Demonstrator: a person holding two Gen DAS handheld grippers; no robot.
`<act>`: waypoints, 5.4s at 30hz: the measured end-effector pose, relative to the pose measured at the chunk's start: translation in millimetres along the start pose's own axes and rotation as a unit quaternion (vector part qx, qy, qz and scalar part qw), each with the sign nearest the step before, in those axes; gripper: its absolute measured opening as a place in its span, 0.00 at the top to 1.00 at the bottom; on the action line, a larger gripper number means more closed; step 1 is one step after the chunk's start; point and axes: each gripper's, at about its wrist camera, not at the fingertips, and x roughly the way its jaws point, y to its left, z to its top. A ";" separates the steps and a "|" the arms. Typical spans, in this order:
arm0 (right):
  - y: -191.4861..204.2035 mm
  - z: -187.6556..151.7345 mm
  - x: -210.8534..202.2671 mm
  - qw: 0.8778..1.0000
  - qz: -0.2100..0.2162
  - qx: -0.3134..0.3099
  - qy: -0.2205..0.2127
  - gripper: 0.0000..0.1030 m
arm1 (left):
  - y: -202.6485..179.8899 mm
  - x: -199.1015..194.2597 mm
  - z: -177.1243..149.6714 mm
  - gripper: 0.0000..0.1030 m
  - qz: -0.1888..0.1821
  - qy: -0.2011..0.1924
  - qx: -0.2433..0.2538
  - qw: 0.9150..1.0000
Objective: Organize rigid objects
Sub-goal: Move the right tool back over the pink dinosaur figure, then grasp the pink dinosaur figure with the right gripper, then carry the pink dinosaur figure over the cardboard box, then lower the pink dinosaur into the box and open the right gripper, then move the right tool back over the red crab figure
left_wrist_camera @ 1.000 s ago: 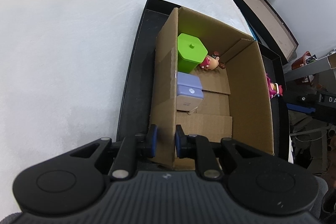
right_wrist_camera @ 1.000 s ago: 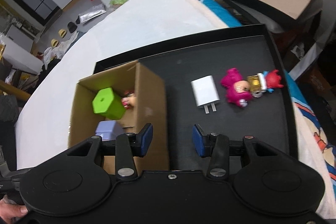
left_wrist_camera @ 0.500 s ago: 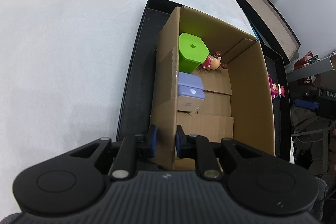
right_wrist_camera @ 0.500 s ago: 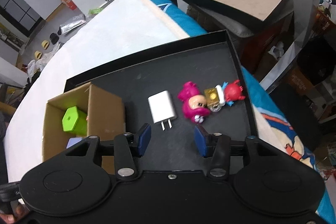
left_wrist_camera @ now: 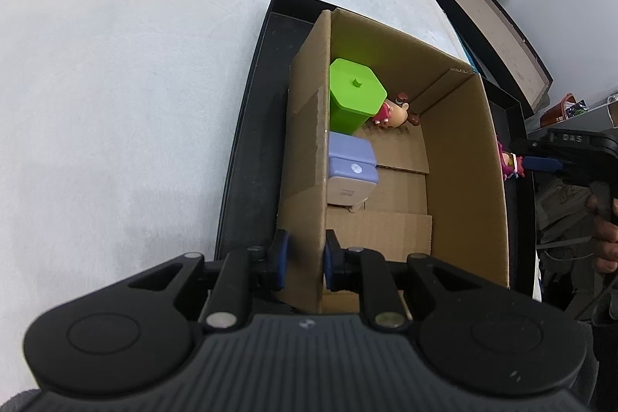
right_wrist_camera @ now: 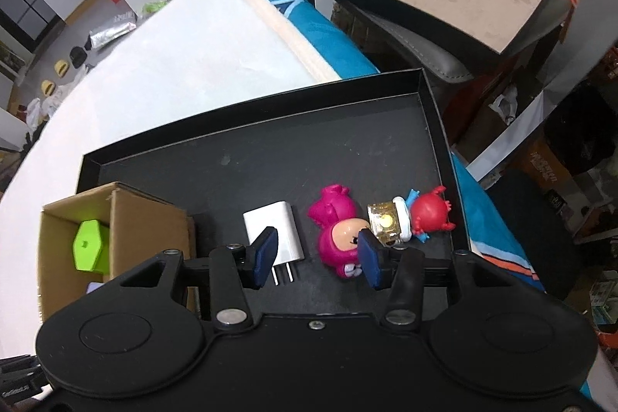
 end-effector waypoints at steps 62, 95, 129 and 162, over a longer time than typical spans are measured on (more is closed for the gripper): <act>40.7 -64.4 12.7 0.984 -0.133 -0.105 0.046 0.59 | -0.5 -9.3 -4.5 0.83 -0.008 -0.009 0.004 1.000; 126.6 -48.0 -63.5 0.991 -0.031 -0.125 -0.026 0.59 | -1.1 -9.8 -8.8 0.84 -0.009 -0.010 0.026 1.000; 184.7 -57.3 -19.1 0.990 -0.015 -0.139 0.000 0.54 | 6.0 -10.9 -7.9 0.83 -0.026 -0.011 0.016 0.999; 107.4 -61.4 -81.5 0.995 0.019 -0.090 -0.045 0.43 | 2.6 -15.9 -9.9 0.84 -0.014 -0.018 0.013 1.000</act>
